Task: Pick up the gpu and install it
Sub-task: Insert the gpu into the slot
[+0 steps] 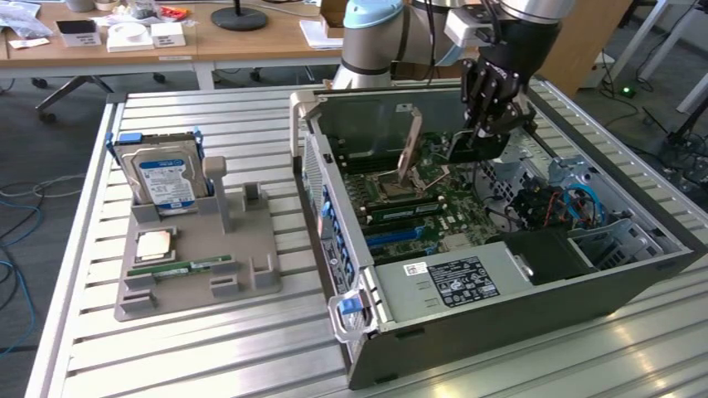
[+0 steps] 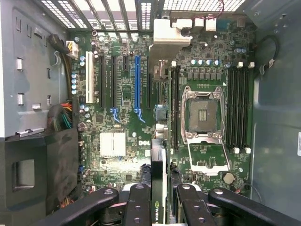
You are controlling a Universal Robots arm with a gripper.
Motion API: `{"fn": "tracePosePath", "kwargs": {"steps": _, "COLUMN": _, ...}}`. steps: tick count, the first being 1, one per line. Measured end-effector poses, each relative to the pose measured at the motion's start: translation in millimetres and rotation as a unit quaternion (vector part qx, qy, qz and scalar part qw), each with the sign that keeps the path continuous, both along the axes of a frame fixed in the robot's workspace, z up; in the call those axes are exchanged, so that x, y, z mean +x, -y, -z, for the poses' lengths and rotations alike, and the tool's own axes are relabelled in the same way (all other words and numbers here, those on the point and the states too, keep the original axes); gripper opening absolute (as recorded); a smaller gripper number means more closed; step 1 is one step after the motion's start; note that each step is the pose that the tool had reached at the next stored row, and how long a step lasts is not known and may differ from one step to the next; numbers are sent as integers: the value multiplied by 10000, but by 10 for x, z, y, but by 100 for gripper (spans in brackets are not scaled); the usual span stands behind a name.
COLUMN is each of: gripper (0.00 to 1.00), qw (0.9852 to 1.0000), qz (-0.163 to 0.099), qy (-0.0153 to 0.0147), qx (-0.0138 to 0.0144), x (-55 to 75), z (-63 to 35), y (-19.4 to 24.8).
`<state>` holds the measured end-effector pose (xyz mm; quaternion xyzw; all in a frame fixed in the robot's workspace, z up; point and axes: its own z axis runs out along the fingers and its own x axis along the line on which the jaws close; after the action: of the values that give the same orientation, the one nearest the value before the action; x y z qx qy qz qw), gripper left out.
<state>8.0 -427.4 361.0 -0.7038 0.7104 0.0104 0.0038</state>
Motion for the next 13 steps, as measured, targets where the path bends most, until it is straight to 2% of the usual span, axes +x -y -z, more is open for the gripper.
{"fn": "tracePosePath", "kwargs": {"steps": 9, "gripper": 26, "qw": 10000, "qz": 15, "qy": 0, "qx": -3, "x": -17, "z": 53, "y": 1}}
{"fn": "tracePosePath", "kwargs": {"steps": 13, "gripper": 26, "qw": 10000, "qz": 12, "qy": 0, "qx": -3, "x": -31, "z": 57, "y": 21}}
